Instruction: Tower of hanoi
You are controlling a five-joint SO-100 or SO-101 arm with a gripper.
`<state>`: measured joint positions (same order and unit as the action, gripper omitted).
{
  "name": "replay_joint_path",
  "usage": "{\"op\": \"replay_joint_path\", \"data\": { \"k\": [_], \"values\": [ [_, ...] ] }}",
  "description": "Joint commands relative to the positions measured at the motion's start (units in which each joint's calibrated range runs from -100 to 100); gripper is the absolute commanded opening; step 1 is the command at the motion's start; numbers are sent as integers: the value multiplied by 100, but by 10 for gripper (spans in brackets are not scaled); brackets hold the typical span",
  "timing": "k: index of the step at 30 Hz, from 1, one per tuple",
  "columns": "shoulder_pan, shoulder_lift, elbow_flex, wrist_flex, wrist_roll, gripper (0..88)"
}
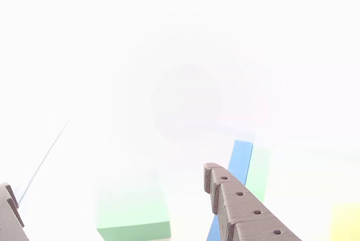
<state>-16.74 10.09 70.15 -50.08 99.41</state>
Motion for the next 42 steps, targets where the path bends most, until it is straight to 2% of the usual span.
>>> {"op": "replay_joint_path", "data": {
  "k": [1, 42],
  "values": [
    [-52, 117, -233, -223, 59, 403],
    [-186, 699, -388, -263, 59, 358]
  ]
}}
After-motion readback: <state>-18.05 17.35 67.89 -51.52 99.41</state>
